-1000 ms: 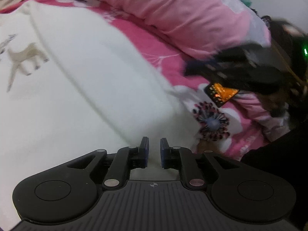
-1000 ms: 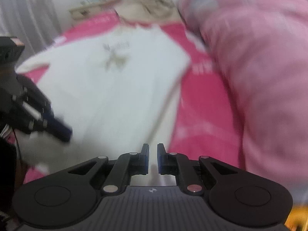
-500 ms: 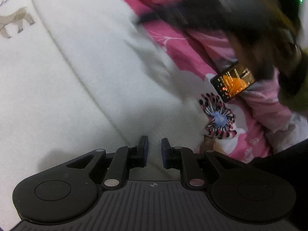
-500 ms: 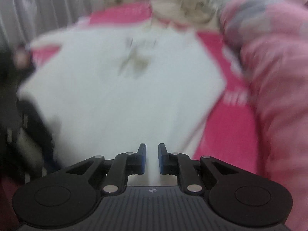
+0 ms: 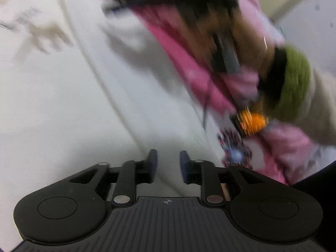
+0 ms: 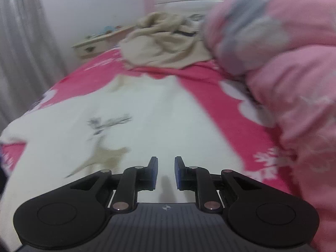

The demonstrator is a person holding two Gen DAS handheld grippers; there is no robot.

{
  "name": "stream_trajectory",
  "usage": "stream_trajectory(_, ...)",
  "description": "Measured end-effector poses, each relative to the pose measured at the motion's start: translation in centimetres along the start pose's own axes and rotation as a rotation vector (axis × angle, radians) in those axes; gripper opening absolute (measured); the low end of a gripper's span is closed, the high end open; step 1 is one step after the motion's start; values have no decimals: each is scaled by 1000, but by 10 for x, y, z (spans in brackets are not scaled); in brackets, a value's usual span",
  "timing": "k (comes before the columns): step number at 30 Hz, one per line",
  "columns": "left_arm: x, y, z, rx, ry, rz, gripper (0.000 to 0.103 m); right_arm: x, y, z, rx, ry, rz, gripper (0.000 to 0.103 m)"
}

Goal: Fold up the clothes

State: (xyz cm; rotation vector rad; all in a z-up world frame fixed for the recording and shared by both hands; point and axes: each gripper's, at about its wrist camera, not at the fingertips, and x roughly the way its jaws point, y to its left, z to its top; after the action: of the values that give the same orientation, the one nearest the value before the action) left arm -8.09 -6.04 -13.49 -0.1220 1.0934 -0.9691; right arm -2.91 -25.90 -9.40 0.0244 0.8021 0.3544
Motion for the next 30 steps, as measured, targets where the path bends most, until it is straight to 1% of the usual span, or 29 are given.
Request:
stream_trajectory(3,-47,34,7,-93,-109,112,29,-3,21,-7,-45,38,41,18)
stream_trajectory(4,-66,51,11,-145,-148,170,29,-3,27,-10,-51,50,58,18)
stream_trajectory(6,-108,88,15,-276,-230,296,29,-1,39,-8,-64,82,96,18)
stream_trajectory(9,-187,151,9,-543,-384,489,29,9,67,7,-131,142,139,18)
stream_trajectory(11,-247,189,-8,-739,-497,612,30,15,90,20,-203,175,170,18)
stream_trajectory(12,-275,203,-18,-813,-554,654,31,17,101,26,-241,190,186,18)
stream_trajectory(15,-344,233,-49,-996,-684,757,35,28,145,50,-378,216,238,18)
stream_trajectory(16,-366,243,-60,-1051,-722,778,37,32,161,57,-422,217,255,19)
stream_trajectory(17,-387,256,-72,-1107,-753,797,38,38,179,64,-468,217,272,24)
stream_trajectory(18,-401,268,-84,-1164,-769,795,44,44,199,70,-516,217,290,25)
stream_trajectory(19,-415,282,-98,-1219,-780,769,50,51,219,74,-560,216,310,25)
stream_trajectory(21,-427,305,-124,-1335,-787,718,52,67,262,82,-628,204,372,25)
stream_trajectory(22,-436,322,-131,-1368,-767,699,55,75,281,84,-656,192,402,25)
stream_trajectory(24,-434,337,-144,-1400,-727,704,57,88,321,81,-735,134,451,25)
stream_trajectory(25,-431,342,-152,-1435,-717,700,58,95,339,78,-774,106,464,26)
stream_trajectory(26,-428,345,-161,-1476,-730,679,58,104,357,75,-806,83,469,26)
stream_trajectory(27,-425,352,-169,-1506,-762,635,58,114,372,71,-822,74,468,26)
stream_trajectory(29,-423,366,-174,-1540,-786,582,58,137,397,66,-834,80,465,26)
stream_trajectory(30,-421,374,-174,-1557,-787,577,58,147,405,63,-839,90,461,26)
